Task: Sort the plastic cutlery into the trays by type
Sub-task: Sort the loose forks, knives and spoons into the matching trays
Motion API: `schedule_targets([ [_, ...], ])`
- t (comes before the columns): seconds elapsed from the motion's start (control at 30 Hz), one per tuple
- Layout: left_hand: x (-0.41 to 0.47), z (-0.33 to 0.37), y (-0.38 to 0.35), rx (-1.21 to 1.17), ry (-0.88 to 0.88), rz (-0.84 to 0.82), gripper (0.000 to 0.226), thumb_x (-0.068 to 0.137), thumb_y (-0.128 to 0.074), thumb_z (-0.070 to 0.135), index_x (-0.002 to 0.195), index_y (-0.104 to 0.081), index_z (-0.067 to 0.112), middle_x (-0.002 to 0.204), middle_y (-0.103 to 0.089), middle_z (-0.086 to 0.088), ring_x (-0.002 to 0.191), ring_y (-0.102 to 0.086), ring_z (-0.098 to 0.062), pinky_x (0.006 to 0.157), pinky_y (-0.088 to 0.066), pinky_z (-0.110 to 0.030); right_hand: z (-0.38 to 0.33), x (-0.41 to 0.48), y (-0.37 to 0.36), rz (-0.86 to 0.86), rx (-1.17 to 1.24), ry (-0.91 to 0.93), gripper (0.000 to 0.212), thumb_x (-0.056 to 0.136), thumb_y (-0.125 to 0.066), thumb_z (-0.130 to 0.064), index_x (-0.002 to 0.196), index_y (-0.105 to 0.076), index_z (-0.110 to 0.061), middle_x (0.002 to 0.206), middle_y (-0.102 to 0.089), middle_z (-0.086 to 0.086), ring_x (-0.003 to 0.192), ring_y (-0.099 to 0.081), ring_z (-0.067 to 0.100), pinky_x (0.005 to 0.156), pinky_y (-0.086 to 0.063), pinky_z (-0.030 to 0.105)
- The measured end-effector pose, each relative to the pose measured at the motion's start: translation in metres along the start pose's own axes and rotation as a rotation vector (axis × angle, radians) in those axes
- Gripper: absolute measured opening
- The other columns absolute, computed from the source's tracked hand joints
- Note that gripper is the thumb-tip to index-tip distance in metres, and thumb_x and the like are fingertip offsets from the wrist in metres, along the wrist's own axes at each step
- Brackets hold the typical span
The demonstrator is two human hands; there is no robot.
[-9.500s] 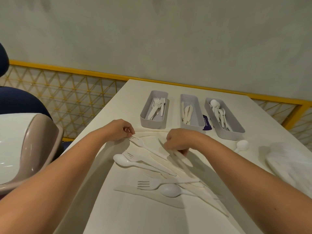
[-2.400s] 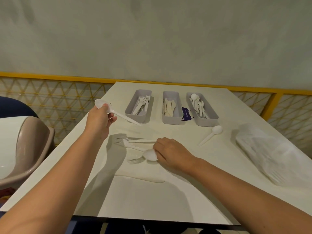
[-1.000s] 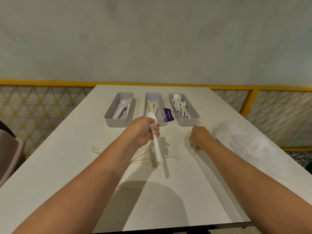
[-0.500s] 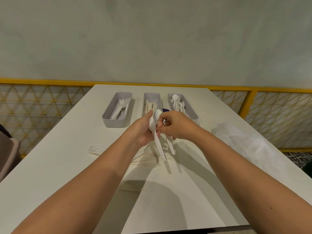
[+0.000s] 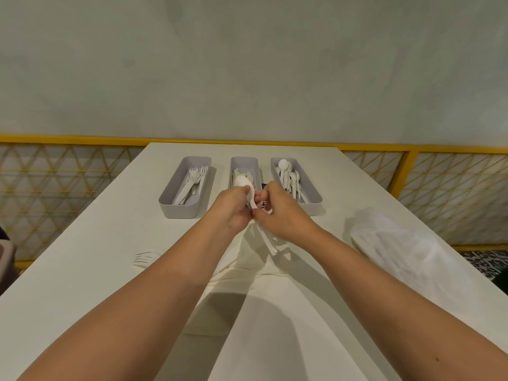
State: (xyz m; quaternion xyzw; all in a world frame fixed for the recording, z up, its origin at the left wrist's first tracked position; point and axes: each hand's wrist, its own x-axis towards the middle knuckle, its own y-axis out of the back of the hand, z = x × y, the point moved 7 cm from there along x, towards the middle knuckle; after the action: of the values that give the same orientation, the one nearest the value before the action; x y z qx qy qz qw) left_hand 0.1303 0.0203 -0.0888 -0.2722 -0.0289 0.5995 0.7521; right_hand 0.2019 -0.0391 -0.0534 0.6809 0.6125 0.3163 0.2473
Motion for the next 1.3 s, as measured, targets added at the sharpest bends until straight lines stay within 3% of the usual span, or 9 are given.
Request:
schedule_targets([
  [0.1, 0.011, 0.009, -0.003, -0.103, -0.023, 0.033, 0.027, 0.096, -0.027, -0.002, 0.082, -0.049, 0.005, 0.075, -0.048, -0.008, 0.061, -0.043, -0.014, 0.057, -0.040, -0.025, 0.016, 0.002, -0.004, -0.091, 0.242, -0.168, 0.016, 0.097, -0.045, -0.027, 0.107, -0.038, -0.016, 0.087, -0.062, 0.008, 0.065, -0.063, 0.020, 0.062, -0.052, 0.031],
  [0.23, 0.021, 0.016, -0.012, -0.085, -0.073, 0.018, 0.018, 0.097, -0.031, 0.002, 0.099, -0.049, 0.003, 0.078, -0.053, -0.008, 0.065, -0.048, -0.015, 0.061, -0.043, -0.028, 0.024, 0.008, -0.001, -0.083, 0.483, -0.209, 0.015, 0.100, -0.040, -0.023, 0.111, -0.044, -0.014, 0.071, -0.054, 0.005, 0.048, -0.043, 0.012, 0.044, -0.036, 0.022],
  [0.4, 0.035, 0.019, -0.028, 0.418, -0.181, 0.005, 0.035, 0.101, -0.031, 0.033, 0.122, -0.049, 0.013, 0.105, -0.061, -0.005, 0.087, -0.055, -0.015, 0.068, -0.042, -0.023, 0.040, 0.029, 0.023, 0.064, 0.570, -0.235, 0.009, 0.100, -0.041, -0.019, 0.107, -0.047, -0.016, 0.068, -0.052, 0.002, 0.052, -0.039, 0.009, 0.047, -0.032, 0.020],
  [0.47, 0.036, 0.017, -0.038, 0.652, -0.304, -0.052, 0.032, 0.101, -0.032, 0.030, 0.121, -0.052, 0.016, 0.107, -0.057, -0.001, 0.093, -0.053, -0.013, 0.068, -0.042, -0.020, 0.052, 0.043, 0.037, 0.144, 0.583, -0.275, 0.009, 0.099, -0.041, -0.016, 0.107, -0.046, -0.016, 0.071, -0.052, 0.004, 0.053, -0.041, 0.010, 0.046, -0.032, 0.020],
  [0.6, 0.045, 0.002, -0.056, 1.172, -0.597, -0.147, 0.033, 0.099, -0.040, 0.018, 0.128, -0.054, 0.012, 0.127, -0.052, -0.004, 0.116, -0.050, -0.020, 0.095, -0.038, -0.026, 0.085, 0.073, 0.058, 0.226, 0.501, -0.368, 0.023, 0.093, -0.038, -0.004, 0.113, -0.042, -0.015, 0.089, -0.053, 0.012, 0.058, -0.042, 0.013, 0.044, -0.033, 0.021],
  [0.77, 0.064, -0.030, -0.063, 1.706, -0.676, -0.229, 0.043, 0.100, -0.034, 0.026, 0.143, -0.037, 0.021, 0.153, -0.030, 0.003, 0.142, -0.022, -0.021, 0.114, -0.016, -0.045, 0.115, 0.105, 0.056, 0.235, 0.312, -0.422, 0.037, 0.088, -0.035, 0.003, 0.123, -0.041, -0.004, 0.097, -0.051, 0.015, 0.071, -0.048, 0.020, 0.050, -0.036, 0.026],
  [0.9, 0.070, -0.033, -0.059, 1.751, -0.637, -0.210, 0.043, 0.101, -0.031, 0.027, 0.144, -0.034, 0.024, 0.154, -0.028, 0.007, 0.145, -0.017, -0.019, 0.116, -0.009, -0.050, 0.121, 0.119, 0.045, 0.203, 0.239, -0.420, 0.034, 0.091, -0.038, 0.004, 0.123, -0.040, -0.007, 0.097, -0.049, 0.013, 0.081, -0.050, 0.024, 0.054, -0.042, 0.028],
  [1.1, 0.068, -0.032, -0.060, 1.724, -0.682, -0.215, 0.039, 0.101, -0.033, 0.026, 0.137, -0.045, 0.022, 0.147, -0.040, 0.009, 0.141, -0.022, -0.019, 0.114, -0.012, -0.050, 0.128, 0.130, 0.023, 0.175, 0.212, -0.469, 0.037, 0.092, -0.042, 0.000, 0.127, -0.043, -0.011, 0.118, -0.056, 0.018, 0.107, -0.056, 0.037, 0.089, -0.053, 0.045],
  [1.3, 0.068, -0.034, -0.058, 1.700, -0.687, -0.219, 0.034, 0.101, -0.034, 0.025, 0.130, -0.052, 0.020, 0.140, -0.047, 0.008, 0.140, -0.025, -0.020, 0.114, -0.010, -0.052, 0.130, 0.133, 0.020, 0.132, 0.141, -0.468, 0.020, 0.093, -0.042, -0.003, 0.109, -0.055, -0.005, 0.091, -0.055, 0.014, 0.085, -0.050, 0.028, 0.062, -0.044, 0.028],
])
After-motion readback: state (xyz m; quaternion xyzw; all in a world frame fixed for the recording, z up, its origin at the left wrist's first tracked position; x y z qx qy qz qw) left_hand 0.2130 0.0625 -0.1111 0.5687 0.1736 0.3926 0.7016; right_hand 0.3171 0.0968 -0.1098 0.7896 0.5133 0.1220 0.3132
